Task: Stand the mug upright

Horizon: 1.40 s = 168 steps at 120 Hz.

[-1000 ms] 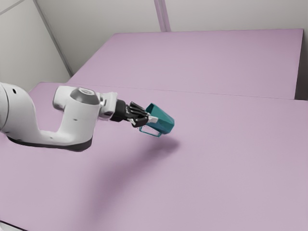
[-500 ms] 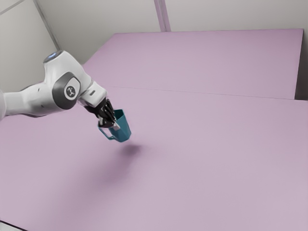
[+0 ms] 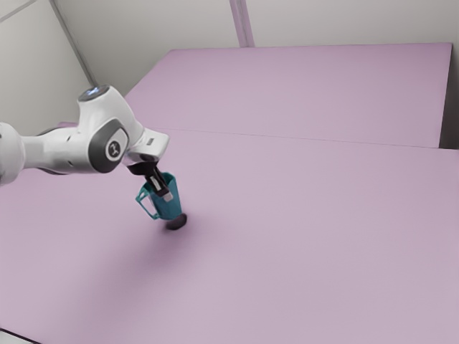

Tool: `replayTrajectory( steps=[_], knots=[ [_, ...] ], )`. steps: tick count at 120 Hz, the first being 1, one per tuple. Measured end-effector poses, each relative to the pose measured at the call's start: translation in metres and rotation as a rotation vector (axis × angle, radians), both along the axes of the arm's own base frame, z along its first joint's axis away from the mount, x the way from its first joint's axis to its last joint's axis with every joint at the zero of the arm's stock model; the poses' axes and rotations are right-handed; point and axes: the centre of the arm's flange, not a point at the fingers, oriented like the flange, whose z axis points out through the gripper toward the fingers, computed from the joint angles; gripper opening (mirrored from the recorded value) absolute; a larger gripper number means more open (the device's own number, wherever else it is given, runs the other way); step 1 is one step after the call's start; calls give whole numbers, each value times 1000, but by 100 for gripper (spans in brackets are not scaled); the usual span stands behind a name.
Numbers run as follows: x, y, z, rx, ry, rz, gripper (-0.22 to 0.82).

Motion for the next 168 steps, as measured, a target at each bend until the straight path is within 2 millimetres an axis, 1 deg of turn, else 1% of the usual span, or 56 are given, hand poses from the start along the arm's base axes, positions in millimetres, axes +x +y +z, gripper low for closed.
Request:
replayTrajectory(
  steps=[12, 67, 75, 99, 114, 126, 134, 154, 168],
  knots=[
    [2, -1, -12, 2, 17, 58, -18],
    [9, -7, -28, -10, 37, 237, -17],
    [9, -8, -29, -15, 39, 252, -12],
    [8, -12, -24, -30, 40, 290, 11],
    [9, -15, -9, -45, 31, 310, 21],
    [7, -19, 5, -58, 18, 322, 27],
    [8, -25, 15, -66, 8, 321, 30],
    [27, -56, 64, -77, -16, 283, 45],
    [44, -69, 101, -71, -15, 268, 51]
  ],
)
